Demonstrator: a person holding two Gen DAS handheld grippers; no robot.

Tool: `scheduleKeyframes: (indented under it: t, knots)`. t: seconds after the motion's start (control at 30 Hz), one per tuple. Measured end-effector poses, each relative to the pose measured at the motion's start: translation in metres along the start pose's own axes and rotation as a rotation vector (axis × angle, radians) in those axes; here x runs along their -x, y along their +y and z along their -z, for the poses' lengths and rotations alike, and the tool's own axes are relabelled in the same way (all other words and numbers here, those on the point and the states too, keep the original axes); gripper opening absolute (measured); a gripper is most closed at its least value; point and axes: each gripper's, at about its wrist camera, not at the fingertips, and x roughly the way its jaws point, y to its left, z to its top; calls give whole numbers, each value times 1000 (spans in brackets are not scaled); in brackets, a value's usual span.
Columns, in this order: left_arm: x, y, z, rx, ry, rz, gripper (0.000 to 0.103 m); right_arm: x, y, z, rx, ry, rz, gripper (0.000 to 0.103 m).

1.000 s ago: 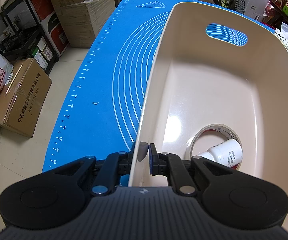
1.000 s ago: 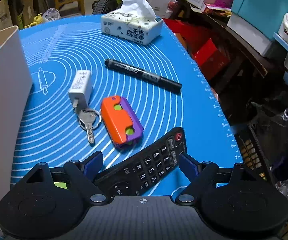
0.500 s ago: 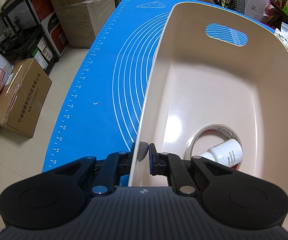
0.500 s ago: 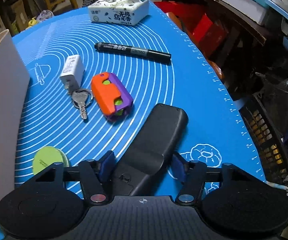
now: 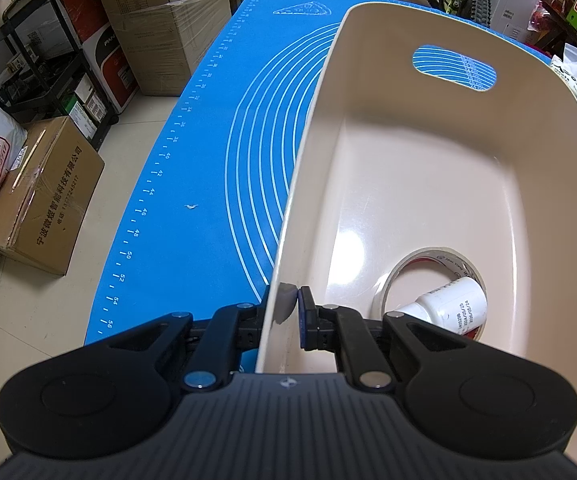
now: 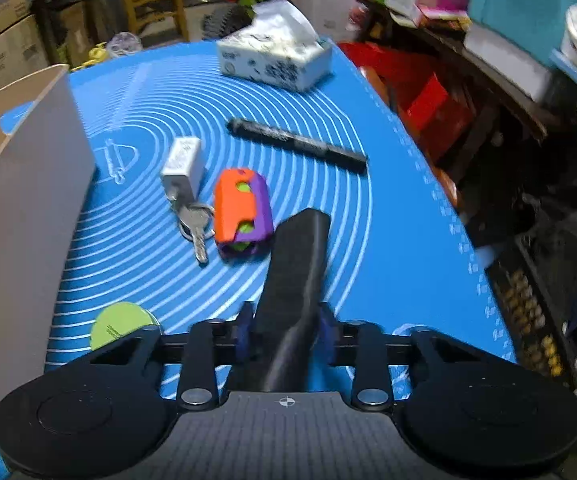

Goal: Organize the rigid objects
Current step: 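Grasp the black remote control by its end with the right gripper, then carry the remote into the basket and open the right gripper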

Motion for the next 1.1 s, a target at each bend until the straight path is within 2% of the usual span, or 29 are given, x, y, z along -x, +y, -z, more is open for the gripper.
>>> scheduleKeyframes:
  t: [0.1, 0.3, 0.4, 0.53, 0.73, 0.83, 1.1]
  knots:
    - [0, 0, 0, 1, 0, 1, 12, -4, 3, -4, 25, 15, 4, 37]
    - [0, 0, 0, -2, 0, -1, 12, -13, -4, -5, -14, 39, -19, 40]
    - [0, 0, 1, -1, 0, -1, 12, -16, -5, -4, -28, 25, -60, 37]
    - [0, 0, 1, -1, 0, -1, 12, -18, 3, -1, 28, 14, -49, 35]
    - [0, 0, 1, -2, 0, -1, 12, -19, -4, -3, -20, 27, -74, 31]
    - [0, 0, 1, -2, 0, 0, 12, -14, -4, -3, -18, 3, -57, 25]
    - [0, 0, 1, -1, 0, 0, 12, 4, -11, -13, -42, -61, -78, 25]
